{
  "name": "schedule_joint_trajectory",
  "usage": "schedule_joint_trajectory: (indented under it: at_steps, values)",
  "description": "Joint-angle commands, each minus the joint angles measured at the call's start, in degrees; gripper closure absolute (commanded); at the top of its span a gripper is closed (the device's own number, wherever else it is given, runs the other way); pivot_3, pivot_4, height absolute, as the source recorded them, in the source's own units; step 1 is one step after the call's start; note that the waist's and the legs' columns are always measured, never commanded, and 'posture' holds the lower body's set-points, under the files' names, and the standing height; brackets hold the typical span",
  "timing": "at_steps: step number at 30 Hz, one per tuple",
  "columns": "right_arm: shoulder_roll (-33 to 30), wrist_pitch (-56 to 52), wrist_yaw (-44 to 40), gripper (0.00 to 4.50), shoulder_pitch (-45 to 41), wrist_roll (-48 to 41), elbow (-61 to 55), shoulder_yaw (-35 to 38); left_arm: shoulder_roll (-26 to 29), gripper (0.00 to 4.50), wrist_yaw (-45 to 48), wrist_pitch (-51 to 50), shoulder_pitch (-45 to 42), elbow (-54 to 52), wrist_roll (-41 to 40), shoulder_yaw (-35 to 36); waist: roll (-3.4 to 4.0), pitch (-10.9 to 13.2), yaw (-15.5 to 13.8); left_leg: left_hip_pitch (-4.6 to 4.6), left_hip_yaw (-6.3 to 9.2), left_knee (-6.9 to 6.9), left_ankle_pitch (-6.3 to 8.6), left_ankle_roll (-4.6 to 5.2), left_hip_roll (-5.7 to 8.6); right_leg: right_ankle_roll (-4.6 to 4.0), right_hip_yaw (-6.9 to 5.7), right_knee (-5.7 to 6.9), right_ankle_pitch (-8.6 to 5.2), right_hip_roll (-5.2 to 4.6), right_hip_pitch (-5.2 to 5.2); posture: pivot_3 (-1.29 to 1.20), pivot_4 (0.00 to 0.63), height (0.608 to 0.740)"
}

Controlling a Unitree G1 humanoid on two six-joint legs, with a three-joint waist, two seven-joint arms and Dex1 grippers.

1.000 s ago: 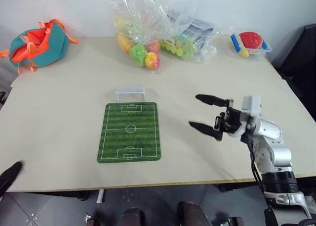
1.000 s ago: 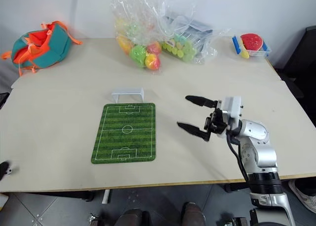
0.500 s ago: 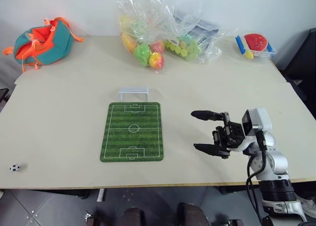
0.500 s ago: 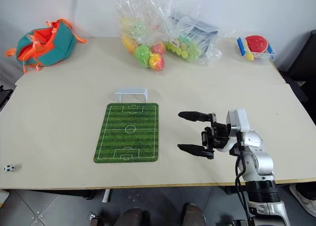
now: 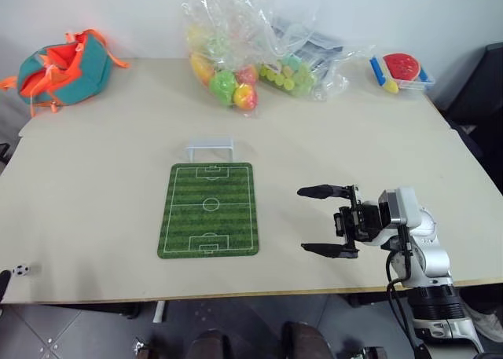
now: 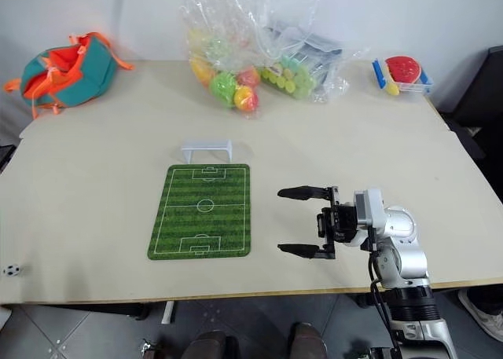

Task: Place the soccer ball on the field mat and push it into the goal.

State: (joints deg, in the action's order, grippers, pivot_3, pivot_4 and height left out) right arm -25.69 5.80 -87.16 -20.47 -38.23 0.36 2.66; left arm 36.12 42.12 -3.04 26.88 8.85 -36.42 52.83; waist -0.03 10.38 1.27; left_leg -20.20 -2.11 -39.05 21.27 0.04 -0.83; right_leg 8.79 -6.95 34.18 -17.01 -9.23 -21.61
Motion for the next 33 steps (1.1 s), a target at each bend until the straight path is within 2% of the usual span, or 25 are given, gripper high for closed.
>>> schedule_joint_trajectory:
  at_steps: [1, 13, 24, 28, 33]
  values:
    - [0.1, 0.5, 0.0, 0.00, 1.0, -0.4, -1.7, 0.4, 1.8, 0.02, -3.5, -0.5, -2.6, 0.5, 2.4, -0.4, -0.04, 0.0, 0.3, 0.00, -0.03, 0.00, 0.01, -0.02, -0.01, 0.00, -0.02, 0.01, 0.00, 0.02, 0.00, 0.00, 0.150, 0.740]
    - [0.0, 5.0, -0.6, 0.00, 7.4, -0.3, -0.4, 2.3, 1.9, 0.02, -1.8, -1.4, 0.2, 3.8, 6.4, -3.0, -0.03, 0.0, 0.2, 0.01, -0.24, -0.01, 0.06, -0.05, -0.07, 0.00, -0.06, -0.04, 0.00, 0.08, 0.00, 0.00, 0.150, 0.740]
    - [0.0, 9.5, -4.2, 0.00, 9.6, -1.2, 3.9, 3.1, 3.5, 0.02, -1.2, -2.0, -5.1, 8.8, 7.6, -5.5, -0.02, 0.0, 0.0, 0.02, -0.22, -0.03, 0.06, -0.05, -0.07, 0.00, -0.05, 0.00, 0.00, 0.07, 0.01, 0.00, 0.150, 0.740]
    - [0.6, 11.8, -5.1, 0.00, 12.2, -1.6, 4.8, 3.5, 3.6, 0.86, -1.7, -2.8, -5.7, 9.7, 7.7, -5.5, -0.02, 0.0, 0.1, 0.03, -0.23, -0.03, 0.06, -0.05, -0.07, 0.00, -0.06, 0.01, 0.00, 0.07, 0.01, 0.00, 0.150, 0.740]
    - [0.5, 14.2, -5.3, 0.00, 13.2, -2.1, 6.1, 2.9, 3.7, 2.35, -1.3, -2.9, -5.3, 10.2, 7.7, -5.1, 0.01, 0.0, 0.2, 0.11, -0.22, -0.03, 0.06, -0.05, -0.07, 0.00, 0.01, 0.07, 0.00, 0.06, 0.02, 0.00, 0.150, 0.740]
